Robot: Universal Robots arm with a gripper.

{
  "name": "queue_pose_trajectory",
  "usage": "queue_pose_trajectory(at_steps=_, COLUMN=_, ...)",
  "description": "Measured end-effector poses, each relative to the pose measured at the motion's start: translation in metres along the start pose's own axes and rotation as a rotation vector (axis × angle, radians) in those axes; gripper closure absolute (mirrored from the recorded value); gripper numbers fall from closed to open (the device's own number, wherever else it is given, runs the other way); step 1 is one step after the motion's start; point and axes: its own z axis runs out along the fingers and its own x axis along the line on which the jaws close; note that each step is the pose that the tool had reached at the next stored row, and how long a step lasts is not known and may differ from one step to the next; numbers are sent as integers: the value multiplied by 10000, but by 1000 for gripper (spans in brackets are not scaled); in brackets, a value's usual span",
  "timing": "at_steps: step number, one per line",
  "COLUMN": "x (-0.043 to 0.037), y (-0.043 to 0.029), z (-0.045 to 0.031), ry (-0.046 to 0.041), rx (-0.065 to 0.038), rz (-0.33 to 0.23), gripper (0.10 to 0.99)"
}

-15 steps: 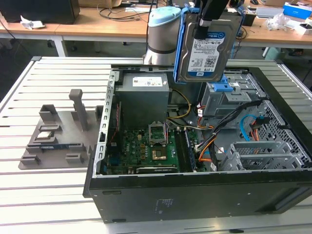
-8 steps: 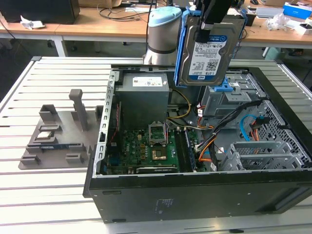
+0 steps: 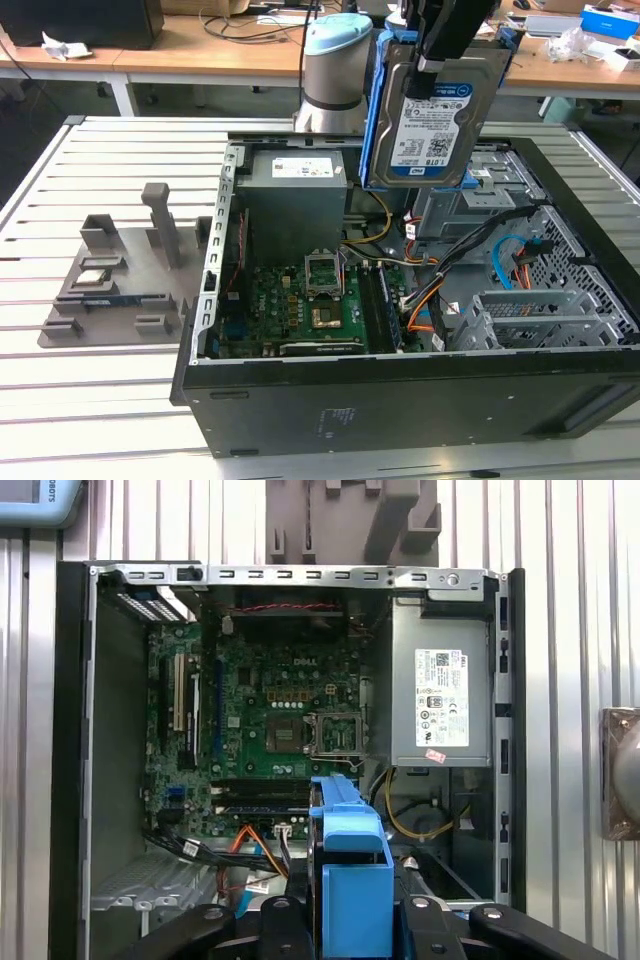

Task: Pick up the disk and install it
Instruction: 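Pick up the disk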

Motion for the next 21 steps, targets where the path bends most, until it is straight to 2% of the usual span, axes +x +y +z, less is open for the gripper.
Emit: queue_pose_trajectory(at_steps=21, x=456, y=-1, z=16, ry=0, rx=0, rz=0, gripper=722)
